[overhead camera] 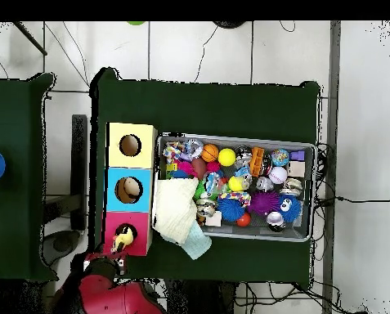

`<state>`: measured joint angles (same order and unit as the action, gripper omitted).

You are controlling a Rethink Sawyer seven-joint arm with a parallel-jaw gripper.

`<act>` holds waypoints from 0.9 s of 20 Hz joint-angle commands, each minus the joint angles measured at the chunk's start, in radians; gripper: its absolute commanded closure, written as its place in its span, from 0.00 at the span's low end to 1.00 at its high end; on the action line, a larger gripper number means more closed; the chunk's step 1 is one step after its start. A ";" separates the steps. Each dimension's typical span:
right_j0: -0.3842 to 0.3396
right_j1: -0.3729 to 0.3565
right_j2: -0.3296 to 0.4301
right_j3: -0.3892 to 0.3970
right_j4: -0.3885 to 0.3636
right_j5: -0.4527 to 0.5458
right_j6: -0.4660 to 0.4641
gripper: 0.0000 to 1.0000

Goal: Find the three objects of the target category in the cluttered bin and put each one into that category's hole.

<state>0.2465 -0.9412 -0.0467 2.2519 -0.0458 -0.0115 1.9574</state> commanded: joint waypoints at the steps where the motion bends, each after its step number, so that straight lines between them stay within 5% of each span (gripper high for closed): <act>1: 0.023 0.047 -0.013 -0.106 0.024 0.039 0.121 0.00; 10: 0.052 0.038 -0.037 -0.119 0.050 0.085 0.136 0.00; 18: 0.034 -0.062 -0.004 -0.130 0.072 0.183 0.134 0.00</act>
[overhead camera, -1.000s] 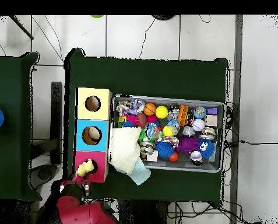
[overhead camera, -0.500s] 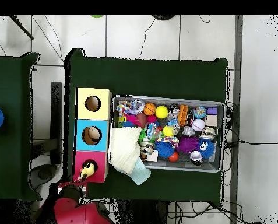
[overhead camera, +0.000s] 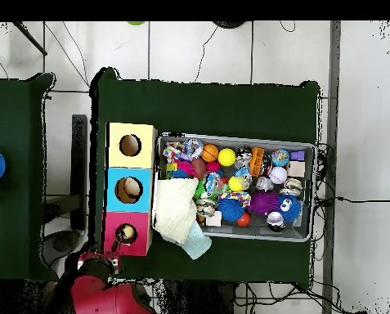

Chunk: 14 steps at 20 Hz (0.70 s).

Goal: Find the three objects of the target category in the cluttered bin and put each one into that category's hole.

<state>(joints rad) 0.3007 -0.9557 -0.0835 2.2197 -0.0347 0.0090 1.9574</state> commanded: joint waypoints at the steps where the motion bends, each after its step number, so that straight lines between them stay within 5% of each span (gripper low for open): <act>1: -0.026 -0.055 0.038 -0.099 0.061 0.165 0.131 0.00; 14: -0.056 -0.085 0.061 -0.138 0.055 0.215 0.101 0.00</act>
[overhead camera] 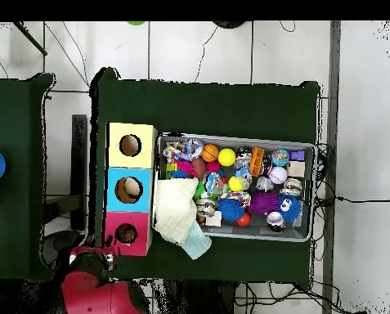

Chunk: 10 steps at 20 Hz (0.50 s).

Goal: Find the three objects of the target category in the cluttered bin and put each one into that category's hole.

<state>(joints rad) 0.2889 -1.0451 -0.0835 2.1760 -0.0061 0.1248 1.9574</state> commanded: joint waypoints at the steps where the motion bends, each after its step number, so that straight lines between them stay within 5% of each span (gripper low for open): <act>1: -0.053 0.009 0.065 -0.096 0.025 0.099 0.097 0.00; 10: -0.036 0.084 -0.069 -0.195 -0.010 0.116 0.095 0.00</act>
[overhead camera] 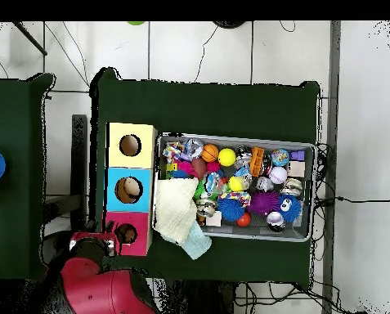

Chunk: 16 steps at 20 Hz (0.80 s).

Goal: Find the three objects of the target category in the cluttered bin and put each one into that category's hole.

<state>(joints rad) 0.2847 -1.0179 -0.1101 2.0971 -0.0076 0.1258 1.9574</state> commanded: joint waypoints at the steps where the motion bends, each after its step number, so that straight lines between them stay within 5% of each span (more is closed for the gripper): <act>1: -0.048 0.063 -0.044 -0.120 -0.010 0.108 0.090 0.00; 16: -0.292 0.106 0.044 -0.132 -0.060 0.058 0.017 0.00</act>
<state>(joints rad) 0.0560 -0.9662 -0.1228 2.0164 -0.0078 0.1258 1.9574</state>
